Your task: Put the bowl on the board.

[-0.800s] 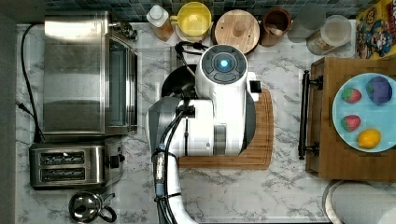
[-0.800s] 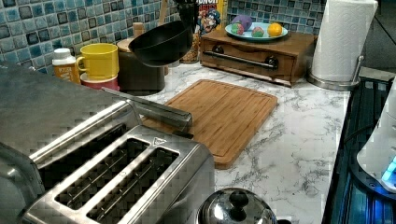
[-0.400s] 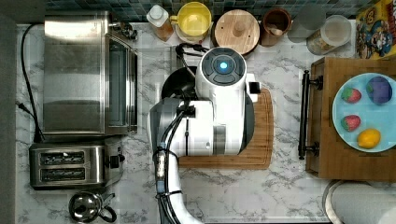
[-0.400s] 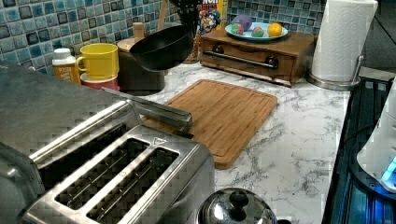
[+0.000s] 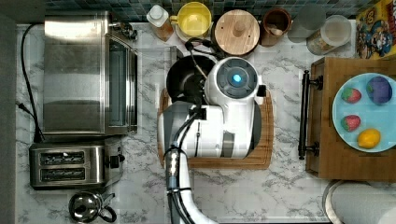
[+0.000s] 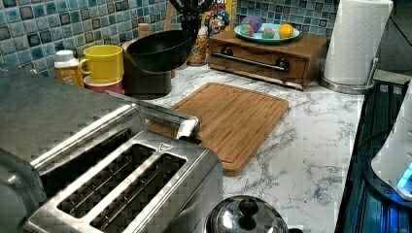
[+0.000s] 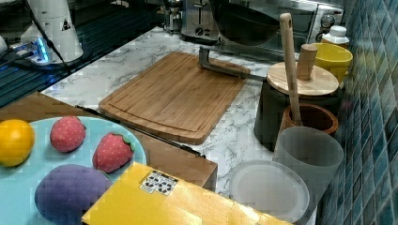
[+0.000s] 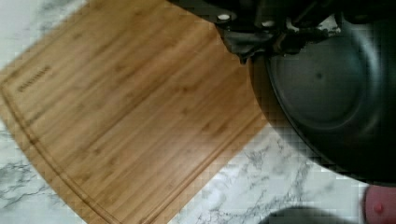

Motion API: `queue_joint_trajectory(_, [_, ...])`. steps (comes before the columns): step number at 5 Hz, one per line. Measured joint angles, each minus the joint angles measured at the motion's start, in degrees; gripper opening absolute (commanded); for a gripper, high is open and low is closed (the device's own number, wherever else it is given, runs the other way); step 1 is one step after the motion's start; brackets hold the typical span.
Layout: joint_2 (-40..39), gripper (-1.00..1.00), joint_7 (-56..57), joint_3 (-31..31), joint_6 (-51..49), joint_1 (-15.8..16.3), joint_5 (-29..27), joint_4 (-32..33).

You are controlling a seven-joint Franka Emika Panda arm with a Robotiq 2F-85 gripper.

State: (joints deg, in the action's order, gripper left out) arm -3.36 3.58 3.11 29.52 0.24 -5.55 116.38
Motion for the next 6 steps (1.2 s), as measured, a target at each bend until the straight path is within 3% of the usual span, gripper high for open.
queue_joint_trajectory(4, [1.4,-1.0,0.2,8.6,2.4,-8.2,-0.6,16.7])
queue_joint_trajectory(6, [1.4,-1.0,0.1,9.6,4.9,-11.1,1.9,21.0])
